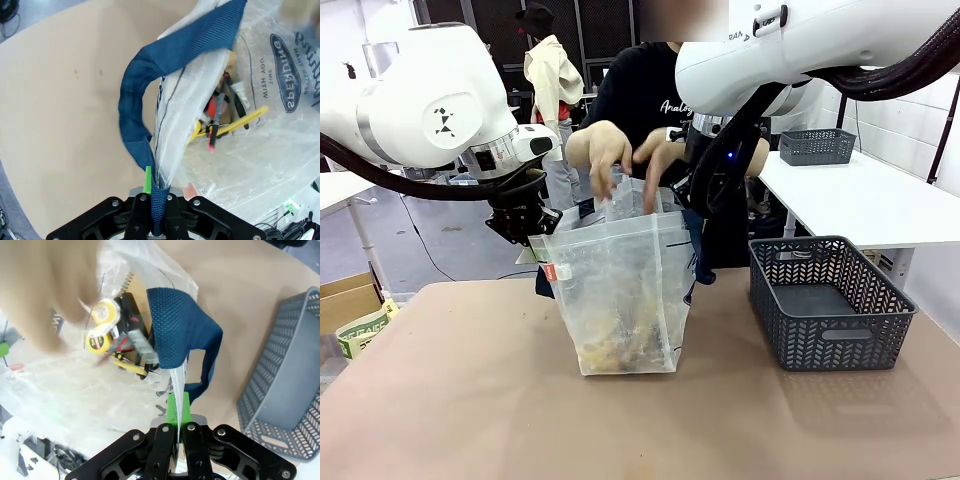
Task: Transfer purchased items from the store into the shopping bag.
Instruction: Move the Reusable shopping bag to the right side of the table.
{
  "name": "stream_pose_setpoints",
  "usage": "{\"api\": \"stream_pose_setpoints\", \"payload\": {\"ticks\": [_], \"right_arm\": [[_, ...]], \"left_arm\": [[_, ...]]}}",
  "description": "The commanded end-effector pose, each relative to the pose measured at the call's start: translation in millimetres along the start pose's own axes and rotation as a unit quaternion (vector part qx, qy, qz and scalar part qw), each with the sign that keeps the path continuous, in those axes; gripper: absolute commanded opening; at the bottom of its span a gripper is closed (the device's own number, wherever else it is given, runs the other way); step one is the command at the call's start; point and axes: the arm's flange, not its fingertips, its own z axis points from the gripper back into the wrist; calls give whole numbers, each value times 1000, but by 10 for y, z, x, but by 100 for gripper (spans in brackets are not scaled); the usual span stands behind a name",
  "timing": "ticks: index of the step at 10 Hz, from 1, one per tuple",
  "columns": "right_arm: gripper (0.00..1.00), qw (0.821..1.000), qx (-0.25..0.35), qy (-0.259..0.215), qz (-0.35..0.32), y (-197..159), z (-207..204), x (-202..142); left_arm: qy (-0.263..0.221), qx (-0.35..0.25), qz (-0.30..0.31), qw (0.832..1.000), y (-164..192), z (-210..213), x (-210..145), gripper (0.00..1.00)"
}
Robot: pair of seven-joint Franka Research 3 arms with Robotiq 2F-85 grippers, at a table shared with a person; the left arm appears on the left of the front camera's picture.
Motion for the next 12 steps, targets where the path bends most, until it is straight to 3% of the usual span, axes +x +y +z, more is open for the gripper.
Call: {"api": "stream_pose_setpoints", "payload": {"ticks": [1, 12], "right_arm": [[0, 1000, -1, -2, -2, -28, 16, 0], [0, 1000, -1, -2, -2, -28, 16, 0]], "left_arm": [[-3, 3, 2, 1000, 43, 31, 2, 0], [-3, 3, 2, 1000, 43, 31, 2, 0]]}}
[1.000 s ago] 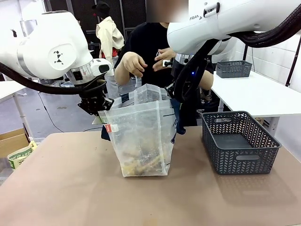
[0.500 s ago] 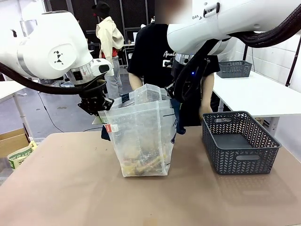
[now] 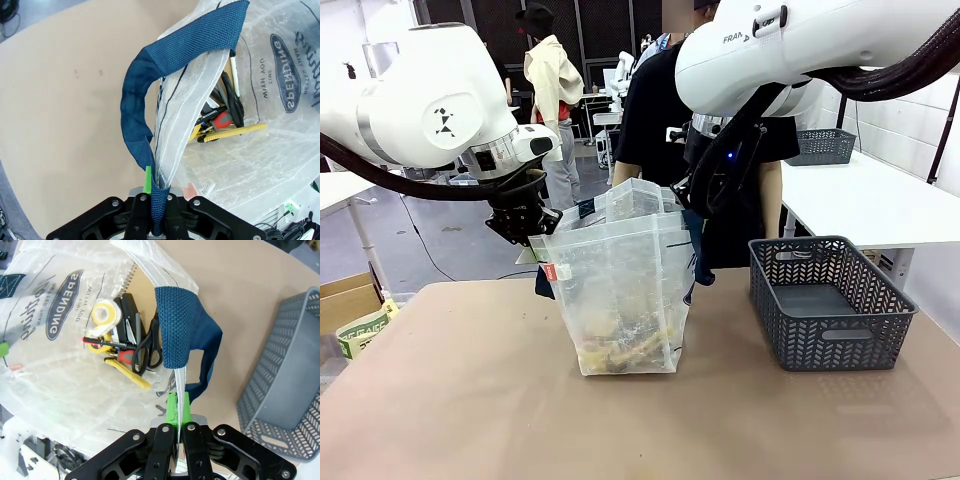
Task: Transfer purchased items from the store into the shopping bag.
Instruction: Move the Reusable shopping bag to the right side of the table.
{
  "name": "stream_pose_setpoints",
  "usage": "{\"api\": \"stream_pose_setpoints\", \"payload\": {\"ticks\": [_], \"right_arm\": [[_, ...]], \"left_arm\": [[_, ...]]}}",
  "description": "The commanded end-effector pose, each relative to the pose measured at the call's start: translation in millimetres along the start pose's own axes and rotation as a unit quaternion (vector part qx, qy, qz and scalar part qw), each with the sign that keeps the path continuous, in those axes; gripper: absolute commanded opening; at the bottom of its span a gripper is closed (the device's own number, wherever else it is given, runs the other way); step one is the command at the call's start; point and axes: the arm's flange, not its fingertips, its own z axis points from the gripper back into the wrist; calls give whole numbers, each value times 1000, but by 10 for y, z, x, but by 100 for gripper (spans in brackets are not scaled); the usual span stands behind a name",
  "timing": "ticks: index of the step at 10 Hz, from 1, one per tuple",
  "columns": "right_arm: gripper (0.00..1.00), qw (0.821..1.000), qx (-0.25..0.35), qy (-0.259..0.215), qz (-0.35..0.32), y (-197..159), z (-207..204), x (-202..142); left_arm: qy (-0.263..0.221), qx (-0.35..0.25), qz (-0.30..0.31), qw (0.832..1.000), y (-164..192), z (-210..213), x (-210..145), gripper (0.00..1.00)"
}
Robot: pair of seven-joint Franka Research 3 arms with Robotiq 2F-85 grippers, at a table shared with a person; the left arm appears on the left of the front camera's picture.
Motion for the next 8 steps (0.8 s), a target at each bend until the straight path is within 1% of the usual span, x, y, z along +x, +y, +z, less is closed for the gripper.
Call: {"api": "stream_pose_setpoints", "payload": {"ticks": [1, 8], "right_arm": [[0, 1000, -1, -2, -2, -28, 19, -1], [0, 1000, -1, -2, -2, -28, 19, -1]], "left_arm": [[-4, 3, 2, 1000, 43, 32, 2, 0], [-4, 3, 2, 1000, 43, 32, 2, 0]]}}
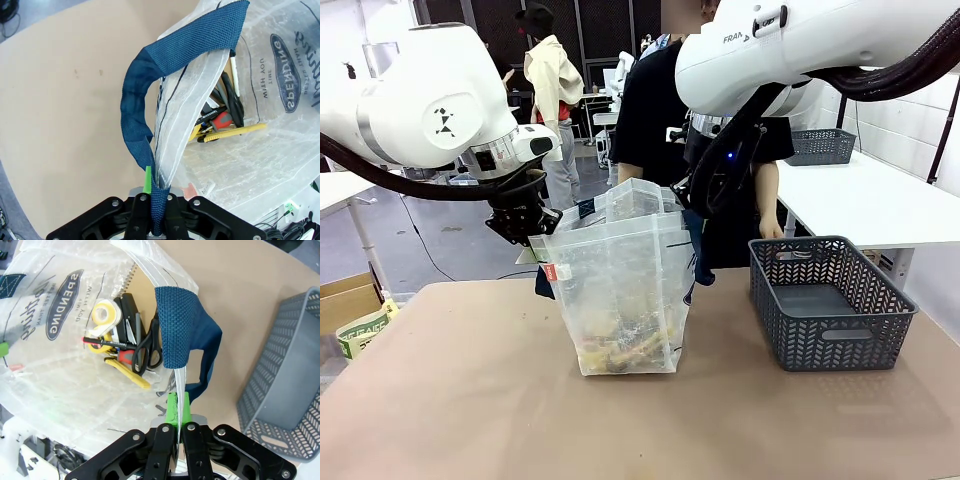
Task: Transfer purchased items from the store into the shopping bag.
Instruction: Move the Reusable shopping bag to the right side of the table.
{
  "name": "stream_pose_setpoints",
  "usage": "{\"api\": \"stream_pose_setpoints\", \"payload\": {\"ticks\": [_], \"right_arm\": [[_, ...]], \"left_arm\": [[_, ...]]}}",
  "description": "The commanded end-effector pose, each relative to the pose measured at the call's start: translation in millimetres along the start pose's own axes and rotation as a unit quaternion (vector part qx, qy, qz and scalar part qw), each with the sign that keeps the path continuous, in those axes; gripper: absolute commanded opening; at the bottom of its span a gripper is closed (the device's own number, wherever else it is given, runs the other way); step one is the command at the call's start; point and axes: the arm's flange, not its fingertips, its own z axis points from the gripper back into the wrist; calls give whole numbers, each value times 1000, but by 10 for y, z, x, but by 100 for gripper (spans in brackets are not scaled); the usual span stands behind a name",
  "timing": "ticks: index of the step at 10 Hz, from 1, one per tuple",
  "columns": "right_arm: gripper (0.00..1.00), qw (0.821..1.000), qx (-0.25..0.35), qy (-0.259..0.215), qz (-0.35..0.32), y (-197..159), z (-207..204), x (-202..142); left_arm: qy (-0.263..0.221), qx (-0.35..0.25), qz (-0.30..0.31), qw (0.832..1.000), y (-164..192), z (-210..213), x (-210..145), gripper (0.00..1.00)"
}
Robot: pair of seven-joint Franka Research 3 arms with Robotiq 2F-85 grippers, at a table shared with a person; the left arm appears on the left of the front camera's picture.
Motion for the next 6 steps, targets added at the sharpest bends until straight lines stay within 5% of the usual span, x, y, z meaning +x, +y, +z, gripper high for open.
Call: {"api": "stream_pose_setpoints", "payload": {"ticks": [1, 6], "right_arm": [[0, 1000, -1, -2, -2, -28, 20, -1], [0, 999, 26, -25, -19, 122, 58, 166]], "left_arm": [[-4, 3, 2, 1000, 43, 32, 2, 0], [-48, -36, 16, 998, -155, 29, 86, 0]]}}
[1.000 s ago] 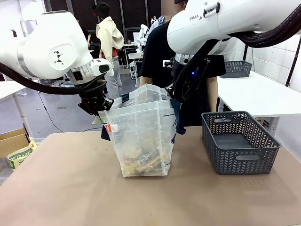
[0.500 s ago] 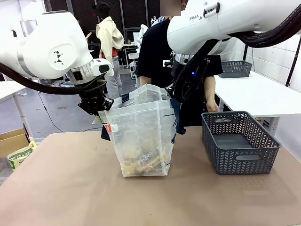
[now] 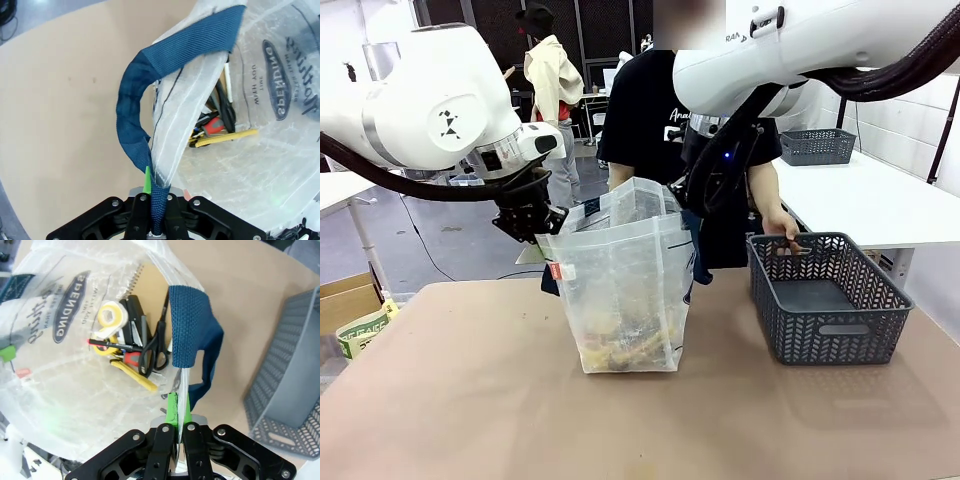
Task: Transfer purchased items from the store into the shopping bag.
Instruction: Move the Reusable shopping bag to the right side of the table.
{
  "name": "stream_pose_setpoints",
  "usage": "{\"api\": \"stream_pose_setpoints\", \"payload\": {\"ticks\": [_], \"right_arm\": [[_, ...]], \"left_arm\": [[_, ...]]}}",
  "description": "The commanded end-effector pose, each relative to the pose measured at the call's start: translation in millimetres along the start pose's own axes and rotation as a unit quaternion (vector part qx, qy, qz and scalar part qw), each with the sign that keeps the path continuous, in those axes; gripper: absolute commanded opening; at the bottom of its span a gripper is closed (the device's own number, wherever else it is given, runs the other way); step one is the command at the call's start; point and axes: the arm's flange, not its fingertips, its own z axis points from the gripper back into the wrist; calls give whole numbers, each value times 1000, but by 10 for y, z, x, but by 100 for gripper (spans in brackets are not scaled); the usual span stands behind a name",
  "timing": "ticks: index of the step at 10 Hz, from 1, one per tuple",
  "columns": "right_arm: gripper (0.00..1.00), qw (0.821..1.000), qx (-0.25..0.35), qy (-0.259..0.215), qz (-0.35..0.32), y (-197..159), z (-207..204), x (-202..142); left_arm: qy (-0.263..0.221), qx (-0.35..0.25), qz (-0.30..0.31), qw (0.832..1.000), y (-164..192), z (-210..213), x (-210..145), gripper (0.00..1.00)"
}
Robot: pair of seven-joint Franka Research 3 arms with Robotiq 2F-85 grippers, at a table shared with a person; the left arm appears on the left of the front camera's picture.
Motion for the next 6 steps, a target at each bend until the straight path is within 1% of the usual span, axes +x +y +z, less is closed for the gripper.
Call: {"api": "stream_pose_setpoints", "payload": {"ticks": [1, 3, 6], "right_arm": [[0, 999, 23, -25, -20, 107, 60, 166], [0, 999, 36, -33, -17, 120, 7, 347], [0, 997, 71, -40, -10, 195, -122, 594]], "left_arm": [[-34, -42, 0, 999, -99, 42, 36, 0], [-37, -64, -3, 997, -141, 15, 64, 0], [-34, -96, 12, 995, -152, -55, 177, 0]]}}
